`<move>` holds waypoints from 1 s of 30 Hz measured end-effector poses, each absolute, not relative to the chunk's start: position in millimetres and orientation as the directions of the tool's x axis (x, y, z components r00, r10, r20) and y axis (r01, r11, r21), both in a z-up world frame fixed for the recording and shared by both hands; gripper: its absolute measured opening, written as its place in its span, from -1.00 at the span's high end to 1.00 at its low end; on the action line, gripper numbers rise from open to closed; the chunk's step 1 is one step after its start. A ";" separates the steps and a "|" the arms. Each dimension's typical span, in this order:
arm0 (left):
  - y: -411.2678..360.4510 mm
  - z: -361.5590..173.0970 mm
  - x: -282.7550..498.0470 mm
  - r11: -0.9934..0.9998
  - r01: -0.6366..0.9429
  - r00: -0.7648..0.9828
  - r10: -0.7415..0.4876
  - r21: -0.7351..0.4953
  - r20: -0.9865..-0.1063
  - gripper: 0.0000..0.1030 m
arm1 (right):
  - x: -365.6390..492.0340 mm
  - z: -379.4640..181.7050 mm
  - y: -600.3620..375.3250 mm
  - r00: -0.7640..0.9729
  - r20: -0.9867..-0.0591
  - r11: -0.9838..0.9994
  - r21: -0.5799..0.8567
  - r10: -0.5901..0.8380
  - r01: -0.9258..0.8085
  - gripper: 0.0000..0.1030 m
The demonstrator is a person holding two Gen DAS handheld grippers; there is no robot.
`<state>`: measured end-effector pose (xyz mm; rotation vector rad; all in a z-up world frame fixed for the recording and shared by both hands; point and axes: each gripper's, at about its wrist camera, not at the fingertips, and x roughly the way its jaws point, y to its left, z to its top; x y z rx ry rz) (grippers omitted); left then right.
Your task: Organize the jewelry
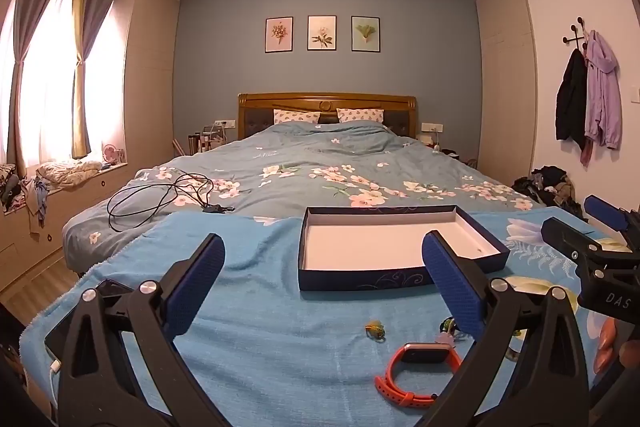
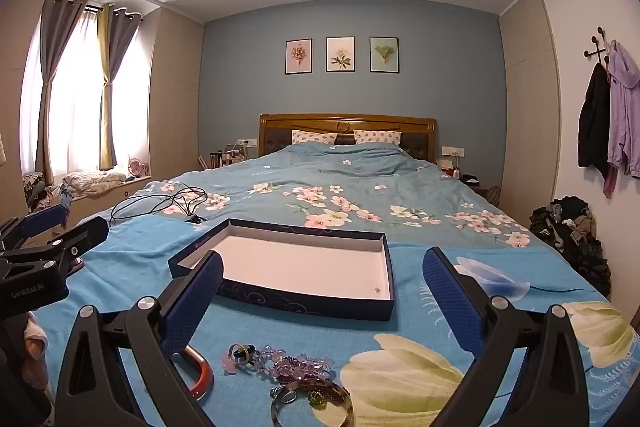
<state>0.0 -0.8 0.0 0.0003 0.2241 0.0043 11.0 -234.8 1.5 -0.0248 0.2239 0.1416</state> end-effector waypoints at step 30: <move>-4.8 5.2 -4.1 1.000 0.001 0.979 -0.002 -0.002 -0.206 -0.89 | 8.3 2.2 -242.2 0.968 -0.209 0.990 0.004 0.136 -0.139 -0.88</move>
